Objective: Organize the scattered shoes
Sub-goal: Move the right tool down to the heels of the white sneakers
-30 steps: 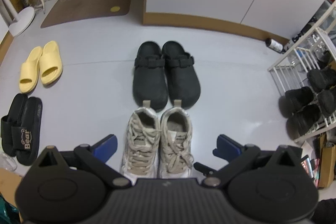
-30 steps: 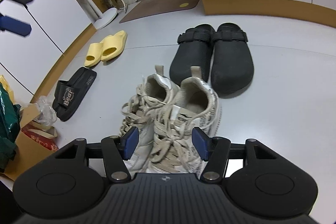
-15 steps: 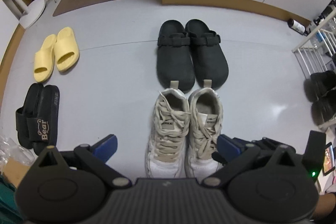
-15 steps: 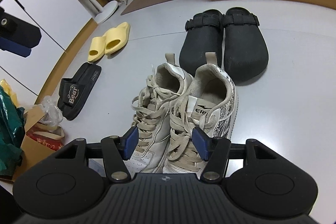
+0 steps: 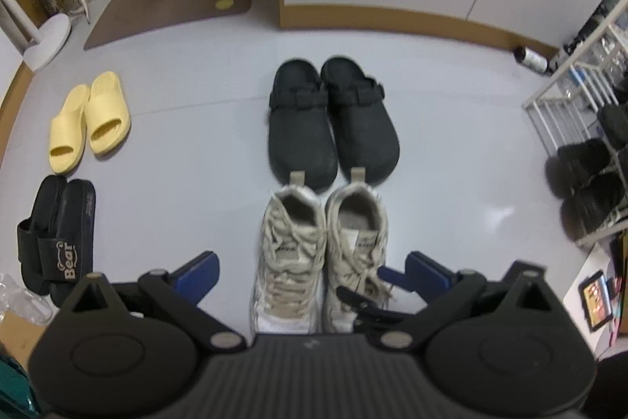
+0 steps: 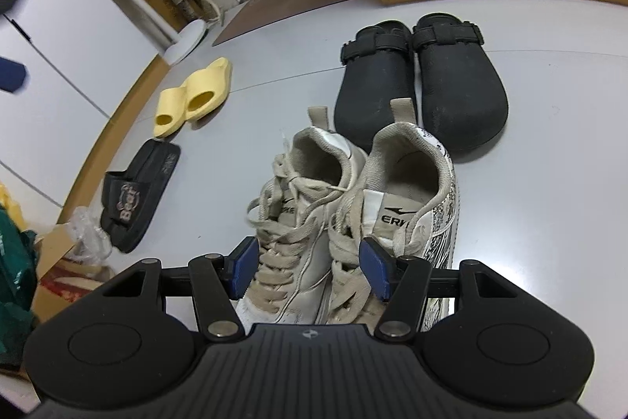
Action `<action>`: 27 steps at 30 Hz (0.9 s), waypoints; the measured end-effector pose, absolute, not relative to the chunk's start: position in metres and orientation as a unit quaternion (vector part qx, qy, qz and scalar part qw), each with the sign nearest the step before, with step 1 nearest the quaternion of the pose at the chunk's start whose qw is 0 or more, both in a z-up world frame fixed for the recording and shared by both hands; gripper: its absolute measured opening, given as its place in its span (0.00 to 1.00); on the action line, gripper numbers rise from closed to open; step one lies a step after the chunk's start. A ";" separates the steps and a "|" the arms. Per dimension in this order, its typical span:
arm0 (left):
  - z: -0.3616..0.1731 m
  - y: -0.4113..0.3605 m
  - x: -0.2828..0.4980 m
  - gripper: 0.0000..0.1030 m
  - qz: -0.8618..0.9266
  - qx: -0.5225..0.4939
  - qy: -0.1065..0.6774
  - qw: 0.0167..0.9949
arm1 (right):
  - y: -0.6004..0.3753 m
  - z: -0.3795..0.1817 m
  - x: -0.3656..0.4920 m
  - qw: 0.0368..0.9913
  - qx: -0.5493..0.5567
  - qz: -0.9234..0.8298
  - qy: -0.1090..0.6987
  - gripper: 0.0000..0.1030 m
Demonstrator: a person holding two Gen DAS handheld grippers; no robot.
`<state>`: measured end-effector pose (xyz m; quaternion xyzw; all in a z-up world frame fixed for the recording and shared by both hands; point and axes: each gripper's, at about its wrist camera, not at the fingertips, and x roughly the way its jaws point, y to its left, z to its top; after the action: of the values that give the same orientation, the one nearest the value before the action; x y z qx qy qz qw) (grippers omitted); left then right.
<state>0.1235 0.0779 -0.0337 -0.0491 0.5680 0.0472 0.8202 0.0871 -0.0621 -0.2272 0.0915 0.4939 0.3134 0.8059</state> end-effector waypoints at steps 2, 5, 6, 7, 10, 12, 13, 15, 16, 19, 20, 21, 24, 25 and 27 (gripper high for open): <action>-0.030 0.075 0.124 0.99 0.041 -0.050 0.562 0.825 | -0.056 -0.235 0.091 0.808 0.098 0.302 0.497 0.59; -0.028 0.075 0.124 0.99 0.033 -0.065 0.557 0.827 | -0.047 -0.242 0.095 0.815 0.102 0.290 0.492 0.54; -0.028 0.076 0.125 0.99 0.034 -0.068 0.557 0.827 | -0.045 -0.243 0.096 0.816 0.102 0.287 0.491 0.54; -0.029 0.077 0.125 0.99 0.034 -0.071 0.556 0.827 | -0.043 -0.245 0.097 0.818 0.105 0.281 0.492 0.54; -0.028 0.079 0.126 0.99 0.035 -0.083 0.553 0.828 | -0.032 -0.255 0.104 0.823 0.116 0.251 0.495 0.53; -0.027 0.080 0.126 0.99 0.037 -0.083 0.551 0.830 | -0.026 -0.260 0.106 0.826 0.123 0.236 0.497 0.49; -0.027 0.080 0.126 0.99 0.038 -0.083 0.549 0.831 | -0.024 -0.261 0.107 0.830 0.123 0.230 0.493 0.49; -0.026 0.079 0.125 0.99 0.036 -0.078 0.547 0.832 | -0.021 -0.262 0.108 0.835 0.123 0.223 0.488 0.48; -0.026 0.079 0.125 0.99 0.034 -0.080 0.547 0.832 | -0.017 -0.263 0.109 0.839 0.120 0.219 0.483 0.46; -0.028 0.082 0.125 0.99 0.031 -0.095 0.551 0.829 | -0.011 -0.263 0.110 0.847 0.112 0.216 0.473 0.46; -0.028 0.083 0.124 0.99 0.031 -0.095 0.551 0.829 | -0.009 -0.263 0.111 0.849 0.108 0.214 0.470 0.46; -0.028 0.083 0.124 0.99 0.031 -0.096 0.551 0.828 | -0.007 -0.264 0.111 0.850 0.103 0.211 0.471 0.46; -0.028 0.085 0.124 0.99 0.033 -0.100 0.551 0.828 | -0.007 -0.272 0.113 0.843 0.102 0.200 0.489 0.46; -0.028 0.085 0.125 0.99 0.032 -0.101 0.551 0.828 | -0.007 -0.274 0.111 0.840 0.103 0.197 0.494 0.46; -0.029 0.085 0.125 0.99 0.030 -0.103 0.553 0.826 | -0.006 -0.275 0.108 0.840 0.101 0.197 0.496 0.46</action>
<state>0.1248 0.0854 -0.0289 -0.1025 0.5533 0.0302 0.8261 0.1081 -0.0056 -0.2750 0.1006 0.4964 0.1966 0.8396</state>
